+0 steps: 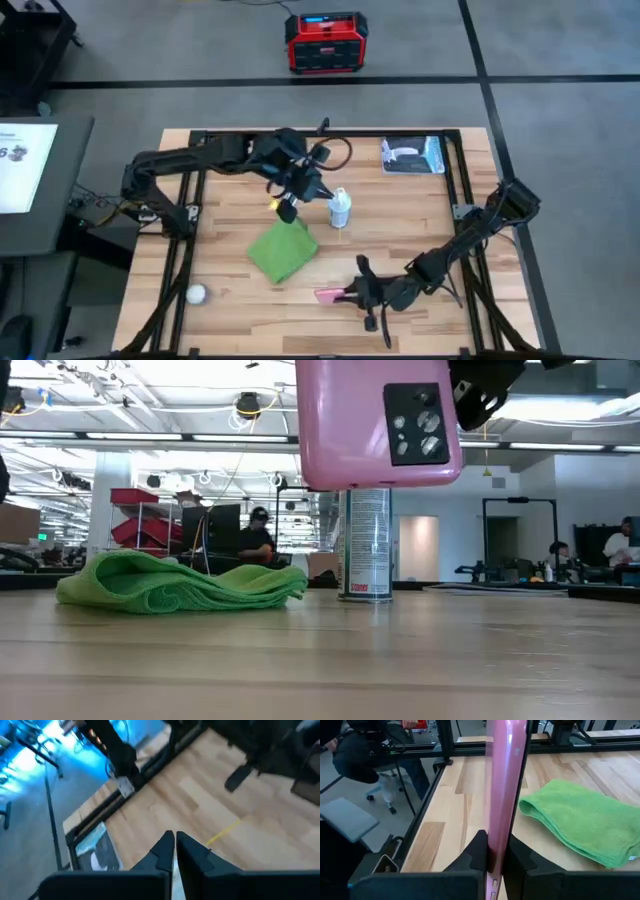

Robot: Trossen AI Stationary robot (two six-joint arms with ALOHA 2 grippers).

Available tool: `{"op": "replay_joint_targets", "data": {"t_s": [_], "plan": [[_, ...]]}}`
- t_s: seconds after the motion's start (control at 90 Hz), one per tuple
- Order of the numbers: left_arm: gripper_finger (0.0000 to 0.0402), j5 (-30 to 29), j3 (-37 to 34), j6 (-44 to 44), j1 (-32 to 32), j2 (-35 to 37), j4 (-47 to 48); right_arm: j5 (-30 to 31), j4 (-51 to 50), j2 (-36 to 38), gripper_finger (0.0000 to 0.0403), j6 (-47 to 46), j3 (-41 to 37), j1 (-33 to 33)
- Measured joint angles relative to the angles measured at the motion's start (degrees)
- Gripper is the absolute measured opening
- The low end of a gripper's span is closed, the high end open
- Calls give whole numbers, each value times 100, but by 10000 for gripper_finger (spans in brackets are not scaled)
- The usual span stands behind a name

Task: Apply microfiber cloth
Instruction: Wipe the cellphone with a microfiber cloth

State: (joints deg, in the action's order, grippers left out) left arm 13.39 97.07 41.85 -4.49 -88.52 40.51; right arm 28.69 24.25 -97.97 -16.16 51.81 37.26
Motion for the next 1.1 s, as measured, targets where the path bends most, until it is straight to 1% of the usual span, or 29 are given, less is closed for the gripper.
{"op": "replay_joint_targets", "data": {"t_s": [0.067,0.144,0.256,0.356,0.456,0.533,0.633,0.711,0.8,0.878,0.978,1.1], "plan": [[0,118,-671,-185,-2,444,-560,10,-2,0,14,0,0,44],[0,142,-1694,-457,17,1049,-1380,98,-24,20,14,0,0,112],[0,142,-3434,-1119,31,1936,-2809,139,-5,33,14,-17,0,175],[0,107,-4963,-1790,31,2613,-4324,251,11,33,14,-26,0,196],[0,-2,-6231,-2526,33,2982,-5630,626,29,35,14,12,0,254],[0,-162,-6963,-3042,64,3065,-6409,1005,-117,108,14,61,0,317],[0,-324,-7567,-3567,197,3032,-7082,1584,-382,266,14,-52,0,417],[0,-380,-7785,-3816,382,2887,-7251,1875,-524,313,14,-241,0,452],[0,-579,-8002,-3928,667,2721,-7477,2134,-797,315,14,-581,0,513],[0,-627,-8132,-3955,903,2503,-7903,2409,-1080,315,14,-1091,0,564],[0,-670,-8289,-4223,1182,2106,-8264,2821,-1532,315,14,-1753,0,716],[0,-1045,-8440,-4441,1508,1527,-8858,3336,-2088,315,14,-2620,0,971]]}}
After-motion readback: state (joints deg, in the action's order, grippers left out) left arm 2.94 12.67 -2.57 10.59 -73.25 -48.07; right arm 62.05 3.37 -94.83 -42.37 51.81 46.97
